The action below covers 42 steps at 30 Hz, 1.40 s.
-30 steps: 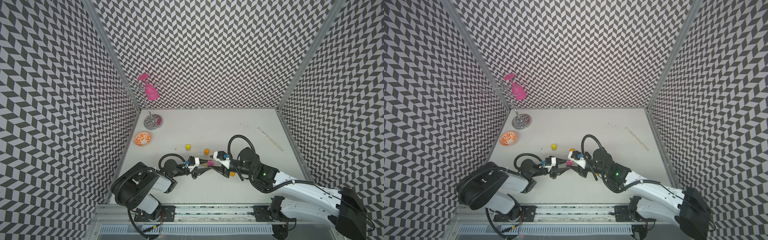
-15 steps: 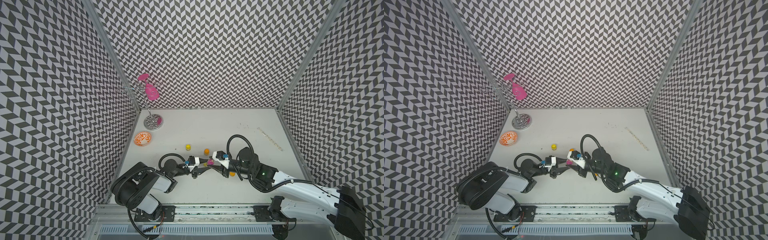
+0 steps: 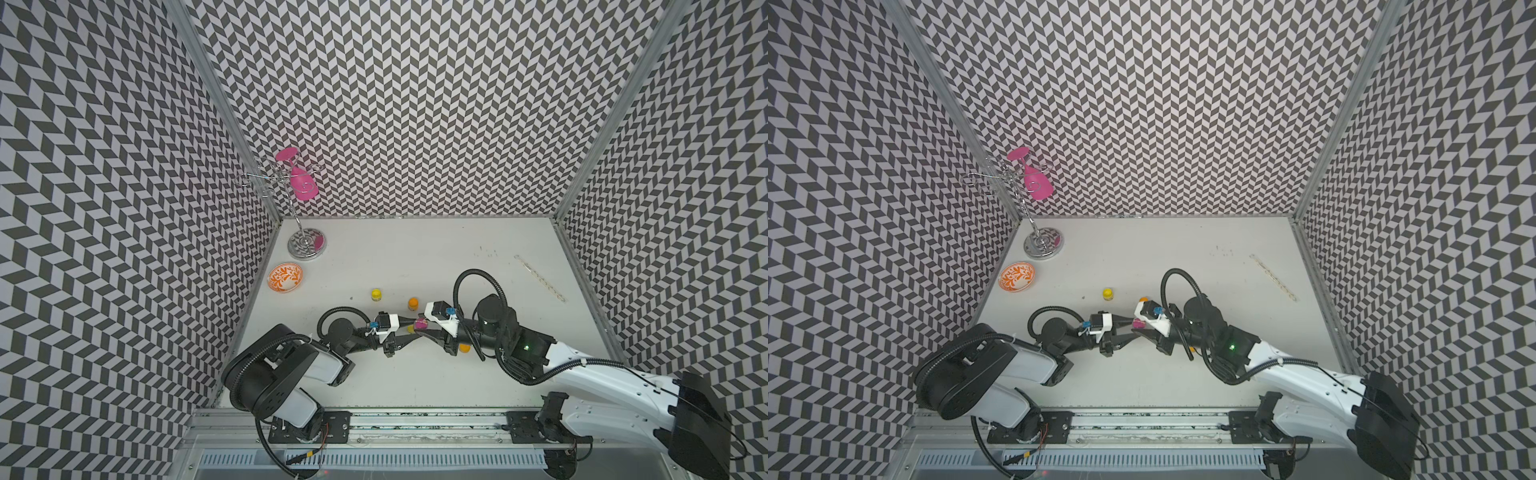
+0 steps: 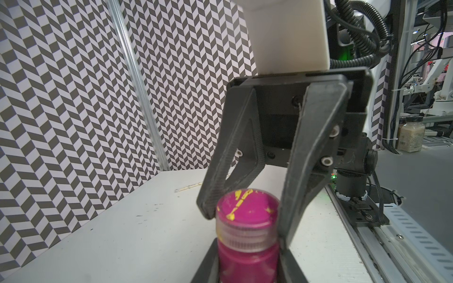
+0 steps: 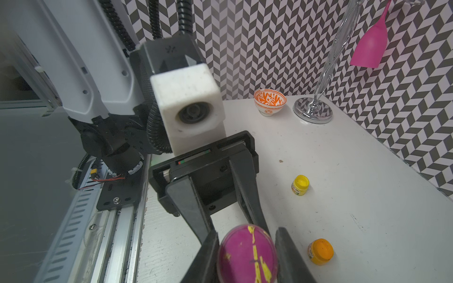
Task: Close the paint jar lid
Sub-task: Screw the lid onto the paint jar.
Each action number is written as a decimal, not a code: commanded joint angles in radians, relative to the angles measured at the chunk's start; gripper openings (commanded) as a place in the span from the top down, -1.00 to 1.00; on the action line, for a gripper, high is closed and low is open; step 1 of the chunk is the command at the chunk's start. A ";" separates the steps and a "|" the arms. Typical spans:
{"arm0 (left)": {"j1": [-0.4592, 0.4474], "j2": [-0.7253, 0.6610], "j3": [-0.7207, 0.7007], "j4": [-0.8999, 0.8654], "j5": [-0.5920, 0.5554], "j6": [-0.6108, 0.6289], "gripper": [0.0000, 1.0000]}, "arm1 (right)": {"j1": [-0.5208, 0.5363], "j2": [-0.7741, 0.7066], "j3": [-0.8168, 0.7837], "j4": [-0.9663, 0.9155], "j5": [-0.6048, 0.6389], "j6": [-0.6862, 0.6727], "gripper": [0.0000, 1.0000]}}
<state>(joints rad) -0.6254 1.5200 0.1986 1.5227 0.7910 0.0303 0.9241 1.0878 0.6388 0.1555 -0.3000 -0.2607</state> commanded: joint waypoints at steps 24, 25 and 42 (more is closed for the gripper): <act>-0.093 -0.385 -0.134 -0.070 -0.890 0.190 0.47 | 0.210 0.361 0.104 0.185 0.616 0.596 0.97; -0.093 -0.385 -0.138 -0.057 -0.938 0.195 0.47 | 0.230 0.391 0.127 0.166 0.656 0.629 0.97; -0.092 -0.310 -0.114 -0.077 -1.116 0.217 0.46 | 0.323 0.490 0.206 0.149 0.757 0.714 0.43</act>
<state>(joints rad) -0.7464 1.2079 0.0273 1.2942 -0.1707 0.2668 1.2030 1.5940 0.9035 0.4347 0.5056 0.4274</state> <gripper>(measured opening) 0.333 0.333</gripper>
